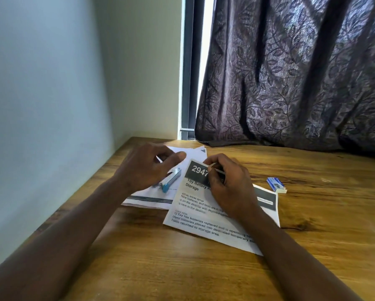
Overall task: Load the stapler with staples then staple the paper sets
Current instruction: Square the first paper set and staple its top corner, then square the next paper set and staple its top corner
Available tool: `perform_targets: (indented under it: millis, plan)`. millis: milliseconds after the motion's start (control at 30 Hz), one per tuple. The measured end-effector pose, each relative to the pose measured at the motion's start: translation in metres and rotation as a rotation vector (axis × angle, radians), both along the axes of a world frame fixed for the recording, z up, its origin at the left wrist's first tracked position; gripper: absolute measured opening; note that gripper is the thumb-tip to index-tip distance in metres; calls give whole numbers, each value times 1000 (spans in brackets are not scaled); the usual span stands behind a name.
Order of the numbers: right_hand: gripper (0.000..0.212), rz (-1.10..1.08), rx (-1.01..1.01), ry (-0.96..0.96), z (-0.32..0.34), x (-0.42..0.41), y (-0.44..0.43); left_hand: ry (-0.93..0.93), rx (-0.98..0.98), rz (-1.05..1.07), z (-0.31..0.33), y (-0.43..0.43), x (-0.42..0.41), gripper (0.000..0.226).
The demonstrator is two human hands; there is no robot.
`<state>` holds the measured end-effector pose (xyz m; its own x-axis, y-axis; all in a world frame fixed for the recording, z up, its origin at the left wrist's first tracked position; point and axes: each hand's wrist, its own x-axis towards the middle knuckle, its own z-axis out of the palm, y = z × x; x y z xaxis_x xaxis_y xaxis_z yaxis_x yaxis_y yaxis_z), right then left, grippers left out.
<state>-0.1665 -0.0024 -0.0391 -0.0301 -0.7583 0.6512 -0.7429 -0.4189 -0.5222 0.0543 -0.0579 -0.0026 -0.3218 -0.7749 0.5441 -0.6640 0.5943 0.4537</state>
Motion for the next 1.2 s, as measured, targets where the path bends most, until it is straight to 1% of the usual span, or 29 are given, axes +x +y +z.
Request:
perform_targets:
  millis: [33,100,133,167,233,300,367,433,467,533,600,700,800,900,1000,1033,1200]
  plan:
    - [17,-11,-25,-15,2,-1,1,55,109,-94,2,10,-3,49]
    - [18,-20,-86,-53,5,-1,3,102,363,-233,0,26,-9,42]
    - [19,-22,-122,-71,8,-2,5,134,470,-289,-3,30,-12,35]
    - [19,-36,-158,-72,10,-2,7,186,536,-318,-5,34,-16,27]
    - [24,-140,-215,11,13,-5,9,275,505,-295,-5,38,-23,14]
    - [33,-314,-216,94,17,-16,10,360,413,-234,1,35,-30,10]
    - [38,-445,-166,55,22,-35,11,435,375,-182,8,23,-38,10]
    - [42,-481,-62,-17,25,-61,9,514,357,-160,13,6,-51,8]
    - [43,-489,16,-19,26,-76,8,552,345,-157,16,-4,-61,8]
    - [44,-503,190,68,25,-107,8,618,340,-139,18,-25,-87,10]
    - [46,-461,322,183,19,-129,14,626,355,-112,17,-49,-112,8]
    - [54,-344,445,333,1,-145,25,533,367,-58,8,-83,-157,13]
    - [57,-310,506,418,-14,-143,24,297,292,57,-6,-102,-192,17]
    - [57,-330,497,402,-13,-142,24,92,257,135,-19,-109,-205,19]
    - [56,-325,504,388,-12,-144,25,-136,150,183,-30,-111,-209,33]
    - [56,-323,509,387,-11,-144,25,-194,114,207,-31,-109,-210,35]
    - [56,-309,532,371,-10,-144,26,-387,-4,298,-35,-105,-212,38]
